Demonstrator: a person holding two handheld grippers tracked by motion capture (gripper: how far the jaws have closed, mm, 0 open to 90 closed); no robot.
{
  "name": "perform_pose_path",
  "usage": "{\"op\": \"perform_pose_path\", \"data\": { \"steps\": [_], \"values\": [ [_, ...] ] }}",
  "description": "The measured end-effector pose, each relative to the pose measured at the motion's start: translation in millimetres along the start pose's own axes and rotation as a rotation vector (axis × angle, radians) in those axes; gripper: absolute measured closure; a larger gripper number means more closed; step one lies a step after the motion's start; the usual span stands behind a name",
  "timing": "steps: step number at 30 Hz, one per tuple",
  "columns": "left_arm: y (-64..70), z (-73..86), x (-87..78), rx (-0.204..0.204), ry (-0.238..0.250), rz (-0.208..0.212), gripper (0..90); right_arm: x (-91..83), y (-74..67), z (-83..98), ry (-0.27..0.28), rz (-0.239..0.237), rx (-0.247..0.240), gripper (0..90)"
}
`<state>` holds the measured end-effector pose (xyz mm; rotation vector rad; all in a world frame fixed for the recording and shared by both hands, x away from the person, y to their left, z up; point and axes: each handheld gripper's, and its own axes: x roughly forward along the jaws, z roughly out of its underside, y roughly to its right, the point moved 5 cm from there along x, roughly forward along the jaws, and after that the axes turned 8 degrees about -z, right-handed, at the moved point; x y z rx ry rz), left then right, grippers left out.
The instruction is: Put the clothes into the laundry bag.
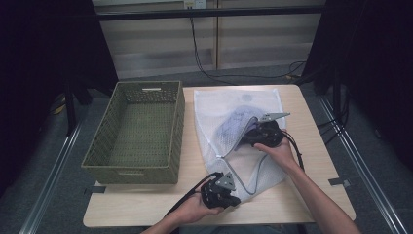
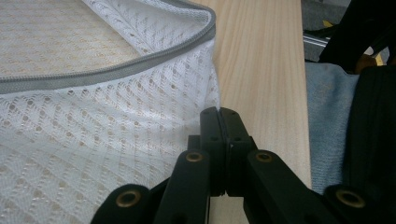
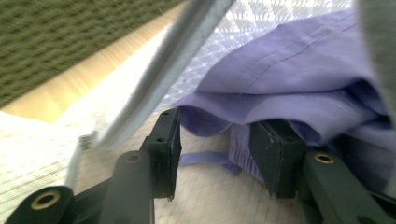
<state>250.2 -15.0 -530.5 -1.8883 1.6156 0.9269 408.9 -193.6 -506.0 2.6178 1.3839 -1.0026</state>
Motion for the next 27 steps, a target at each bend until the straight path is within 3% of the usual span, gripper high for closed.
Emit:
{"op": "perform_pose_path", "data": {
  "steps": [12, 14, 16, 18, 21, 22, 27],
  "values": [
    [-0.1, 0.0, 0.0, 0.000, 0.001, 0.001, 89.6, -38.9, -7.4, 0.2, 0.070, -0.044, -0.034, 50.0],
    [1.0, -0.5, 2.4, -0.018, 0.037, 0.005, 89.6, -45.9, -6.0, -3.1, 0.083, -0.039, -0.033, 49.9],
    [0.0, 0.0, 0.1, 0.001, 0.002, 0.000, 89.6, -51.9, -4.8, -6.7, 0.098, -0.036, -0.032, 49.9],
    [-0.1, -0.1, 0.1, 0.001, 0.001, 0.001, 89.6, -58.4, -3.0, -11.3, 0.126, -0.030, -0.026, 49.8],
    [-0.1, -0.4, 0.5, -0.003, 0.007, 0.007, 89.6, -65.5, -2.9, -18.4, 0.147, -0.023, -0.038, 49.5],
    [0.8, -0.9, 2.6, -0.018, 0.039, 0.009, 89.6, -68.0, -2.3, -21.6, 0.154, -0.016, -0.040, 49.3],
    [0.5, -0.8, 2.6, -0.014, 0.038, 0.006, 89.6, -78.3, 5.9, -34.4, 0.199, 0.003, -0.032, 45.2]
  ]
}}
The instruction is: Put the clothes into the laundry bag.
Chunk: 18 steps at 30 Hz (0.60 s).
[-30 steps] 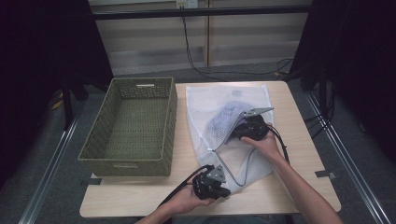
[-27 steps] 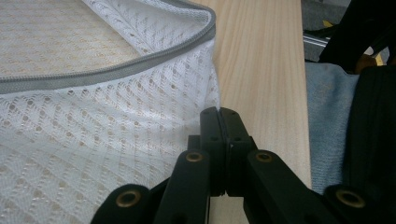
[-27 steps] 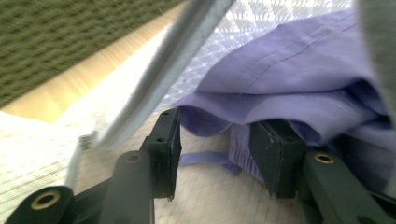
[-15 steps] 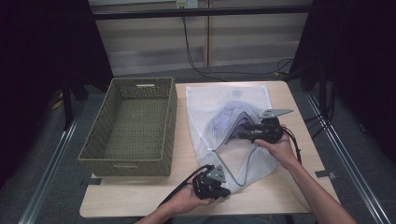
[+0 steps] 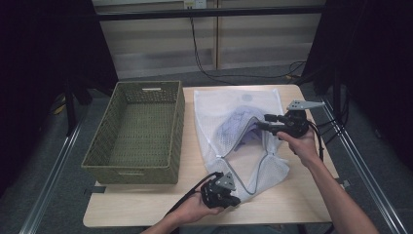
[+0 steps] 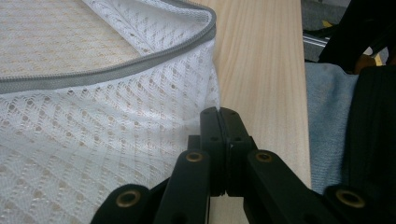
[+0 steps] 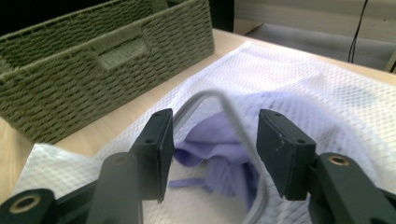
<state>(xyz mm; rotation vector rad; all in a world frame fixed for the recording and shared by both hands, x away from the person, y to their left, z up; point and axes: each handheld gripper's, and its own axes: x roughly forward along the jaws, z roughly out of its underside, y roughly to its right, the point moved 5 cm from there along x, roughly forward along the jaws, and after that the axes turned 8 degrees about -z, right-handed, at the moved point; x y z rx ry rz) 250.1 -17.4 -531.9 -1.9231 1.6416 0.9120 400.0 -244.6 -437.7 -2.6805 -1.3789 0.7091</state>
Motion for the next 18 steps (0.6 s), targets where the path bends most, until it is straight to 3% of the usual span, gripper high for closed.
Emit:
{"op": "perform_pose_path", "data": {
  "steps": [2, 10, 18],
  "values": [
    [0.1, -0.1, 0.0, -0.001, 0.001, 0.003, 89.6, -1.5, 4.6, -3.9, 0.014, 0.010, 0.012, 42.2],
    [0.0, 0.2, 0.0, -0.006, 0.001, 0.007, 89.5, 12.3, 19.0, -7.4, -0.027, 0.022, 0.024, 39.8],
    [-0.6, 0.2, 0.0, -0.008, 0.000, 0.006, 89.6, 27.7, 19.6, -3.8, -0.067, 0.019, 0.004, 47.2]
  ]
}}
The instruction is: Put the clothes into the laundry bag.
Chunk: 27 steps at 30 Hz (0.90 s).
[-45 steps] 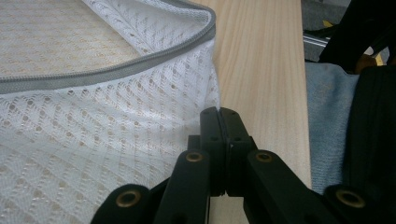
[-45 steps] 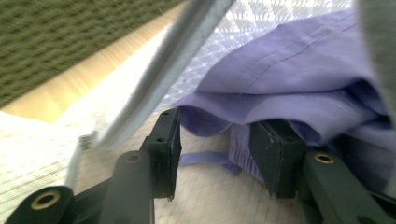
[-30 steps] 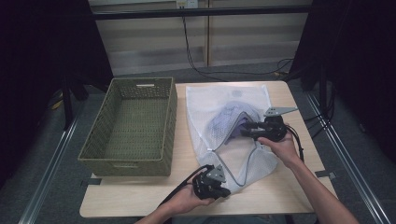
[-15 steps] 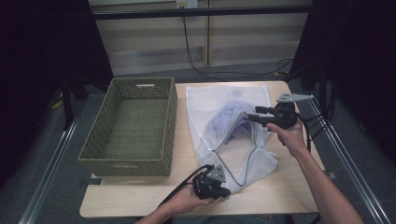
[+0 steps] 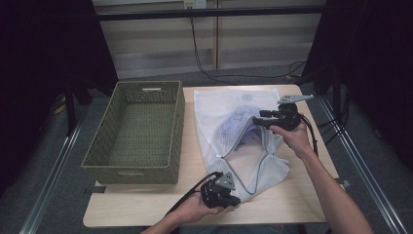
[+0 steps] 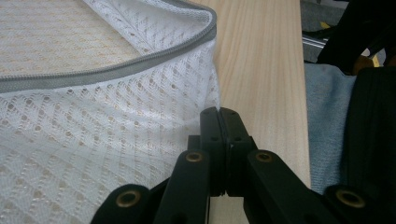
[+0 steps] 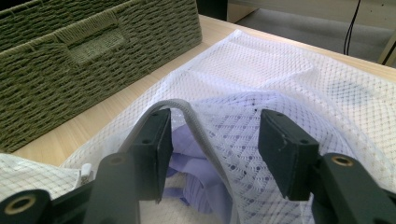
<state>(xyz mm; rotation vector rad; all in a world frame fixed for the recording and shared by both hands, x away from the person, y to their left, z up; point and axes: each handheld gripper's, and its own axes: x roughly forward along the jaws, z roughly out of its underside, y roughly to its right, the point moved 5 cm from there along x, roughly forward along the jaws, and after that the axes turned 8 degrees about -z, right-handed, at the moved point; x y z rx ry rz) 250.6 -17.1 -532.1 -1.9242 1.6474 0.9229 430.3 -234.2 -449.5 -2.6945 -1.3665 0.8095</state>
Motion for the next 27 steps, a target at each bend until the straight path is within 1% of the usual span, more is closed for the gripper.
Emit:
{"op": "perform_pose_path", "data": {
  "steps": [2, 3, 4, 5, 7, 8, 9, 11, 13, 15, 16, 22, 23, 27],
  "values": [
    [-0.2, 0.1, -0.5, 0.005, -0.007, -0.003, 89.6, 2.4, -0.5, -0.3, -0.006, 0.003, -0.012, 49.0],
    [0.2, -0.1, 0.0, 0.000, 0.001, 0.001, 89.5, 3.6, -0.2, -0.3, -0.011, 0.004, -0.016, 49.5],
    [-0.1, 0.0, -0.2, 0.004, -0.004, -0.001, 89.5, 4.6, 0.2, -0.2, -0.012, 0.004, -0.018, 49.8],
    [-0.9, 0.4, -2.2, 0.016, -0.033, -0.002, 89.5, 5.9, 0.8, -0.3, -0.010, 0.006, -0.012, 50.6],
    [-1.0, 0.4, -2.2, 0.016, -0.032, -0.001, 89.5, 9.9, 2.4, -0.1, -0.014, 0.004, -0.011, 51.3],
    [-0.9, 0.4, -2.2, 0.016, -0.032, -0.001, 89.5, 12.3, 2.6, 0.1, -0.020, 0.004, -0.008, 53.8],
    [0.1, 0.0, 0.0, 0.001, 0.000, 0.001, 89.6, 14.6, 2.1, 0.1, -0.024, 0.000, -0.009, 56.3],
    [0.1, 0.0, -0.1, 0.002, 0.000, 0.002, 89.5, 18.7, -0.5, -0.9, -0.022, -0.008, -0.009, 63.9],
    [-0.1, 0.1, -0.3, 0.008, -0.002, 0.003, 89.5, 21.3, -3.1, -1.2, -0.020, -0.010, -0.006, 76.1],
    [0.1, 0.1, -0.3, 0.009, -0.002, 0.001, 89.5, 22.2, -5.1, -1.8, -0.019, -0.021, -0.003, 84.4],
    [0.0, 0.1, -0.2, 0.009, -0.002, 0.001, 89.5, 22.1, -5.8, -2.1, -0.018, -0.027, -0.005, 86.9],
    [0.3, -0.1, 0.2, 0.000, 0.003, 0.001, 89.5, 15.2, -11.6, -5.9, -0.011, -0.050, -0.009, 88.7],
    [0.0, 0.0, -0.1, 0.001, -0.003, -0.002, 89.5, 14.0, -12.5, -6.4, -0.011, -0.050, -0.011, 88.7],
    [0.3, -0.1, 0.0, 0.000, 0.002, 0.004, 89.5, 8.2, -18.7, -10.4, 0.000, -0.066, -0.023, 88.8]
  ]
}}
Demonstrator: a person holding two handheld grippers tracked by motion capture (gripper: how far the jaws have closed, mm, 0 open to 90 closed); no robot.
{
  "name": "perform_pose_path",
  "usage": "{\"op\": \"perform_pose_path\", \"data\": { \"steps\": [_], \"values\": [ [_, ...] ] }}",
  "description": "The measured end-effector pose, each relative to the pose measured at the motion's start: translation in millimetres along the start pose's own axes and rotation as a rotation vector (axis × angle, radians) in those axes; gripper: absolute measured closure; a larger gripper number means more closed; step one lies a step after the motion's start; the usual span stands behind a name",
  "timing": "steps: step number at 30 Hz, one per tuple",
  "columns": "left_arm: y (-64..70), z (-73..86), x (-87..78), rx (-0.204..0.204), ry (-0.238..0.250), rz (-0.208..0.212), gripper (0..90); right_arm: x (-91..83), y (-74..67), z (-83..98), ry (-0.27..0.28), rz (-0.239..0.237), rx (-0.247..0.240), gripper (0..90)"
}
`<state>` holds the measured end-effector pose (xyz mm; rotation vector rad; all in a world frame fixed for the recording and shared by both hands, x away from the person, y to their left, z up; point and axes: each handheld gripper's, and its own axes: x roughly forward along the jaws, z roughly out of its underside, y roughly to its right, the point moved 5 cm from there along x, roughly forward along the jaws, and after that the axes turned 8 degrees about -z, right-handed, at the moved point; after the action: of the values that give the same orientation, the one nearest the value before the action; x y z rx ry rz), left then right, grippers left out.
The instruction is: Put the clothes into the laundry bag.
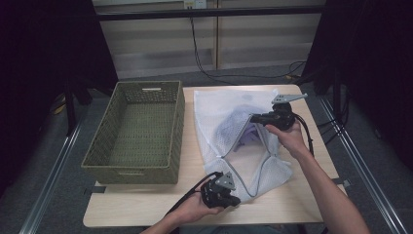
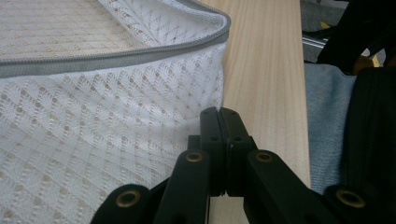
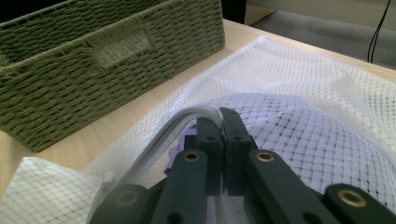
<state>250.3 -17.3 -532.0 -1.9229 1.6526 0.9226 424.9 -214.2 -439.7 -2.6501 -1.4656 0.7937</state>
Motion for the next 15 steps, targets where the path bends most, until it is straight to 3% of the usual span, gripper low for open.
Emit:
{"op": "perform_pose_path", "data": {
  "steps": [15],
  "values": [
    [0.1, 0.0, -0.2, 0.001, -0.003, -0.001, 89.5, -17.3, -29.9, -6.8, 0.042, -0.064, -0.050, 88.8]
  ]
}}
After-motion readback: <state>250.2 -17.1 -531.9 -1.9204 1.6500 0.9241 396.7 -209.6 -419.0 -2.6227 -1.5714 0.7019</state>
